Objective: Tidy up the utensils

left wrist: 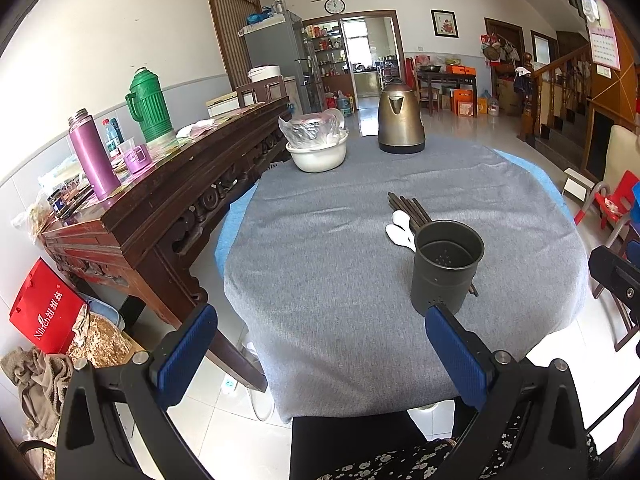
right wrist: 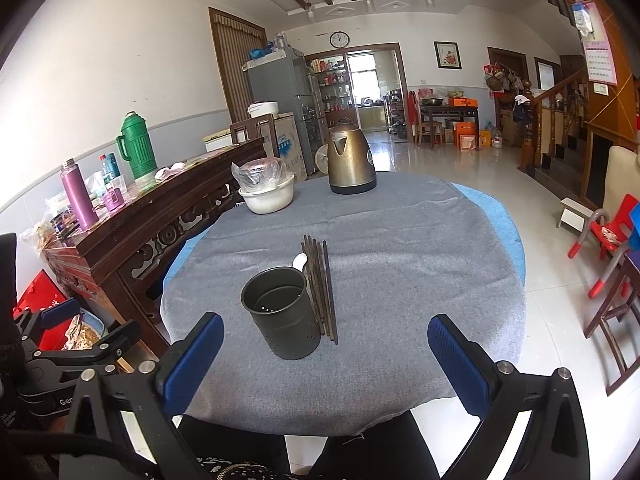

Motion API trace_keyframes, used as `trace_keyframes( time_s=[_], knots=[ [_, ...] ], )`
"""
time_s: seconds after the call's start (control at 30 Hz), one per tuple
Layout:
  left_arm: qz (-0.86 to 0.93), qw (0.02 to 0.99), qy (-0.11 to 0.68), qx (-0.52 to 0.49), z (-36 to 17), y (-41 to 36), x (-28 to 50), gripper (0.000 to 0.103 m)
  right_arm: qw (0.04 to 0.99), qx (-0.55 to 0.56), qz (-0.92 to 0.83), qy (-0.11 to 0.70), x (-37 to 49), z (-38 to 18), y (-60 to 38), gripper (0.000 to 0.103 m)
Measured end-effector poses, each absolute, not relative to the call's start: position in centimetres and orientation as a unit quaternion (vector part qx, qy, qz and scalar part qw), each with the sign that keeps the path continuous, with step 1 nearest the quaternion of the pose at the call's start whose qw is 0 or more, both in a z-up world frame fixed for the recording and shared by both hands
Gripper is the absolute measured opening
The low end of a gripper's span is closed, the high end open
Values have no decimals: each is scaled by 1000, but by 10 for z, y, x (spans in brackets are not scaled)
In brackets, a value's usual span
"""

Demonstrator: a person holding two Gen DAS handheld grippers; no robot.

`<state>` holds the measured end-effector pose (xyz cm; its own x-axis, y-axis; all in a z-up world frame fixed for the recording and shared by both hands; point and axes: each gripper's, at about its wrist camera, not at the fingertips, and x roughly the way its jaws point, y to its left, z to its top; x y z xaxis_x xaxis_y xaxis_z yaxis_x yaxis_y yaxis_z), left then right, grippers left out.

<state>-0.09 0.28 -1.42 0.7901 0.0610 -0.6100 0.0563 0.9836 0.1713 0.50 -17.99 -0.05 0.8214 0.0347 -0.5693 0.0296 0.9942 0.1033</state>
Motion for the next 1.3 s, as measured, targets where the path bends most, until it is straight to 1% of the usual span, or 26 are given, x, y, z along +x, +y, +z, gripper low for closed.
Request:
trace_keyframes(
  time_s=[1.3],
  knots=[
    [-4,939,332,92,-23,5,2,103,952,53,8,303,7,-2,-175,103]
  ],
)
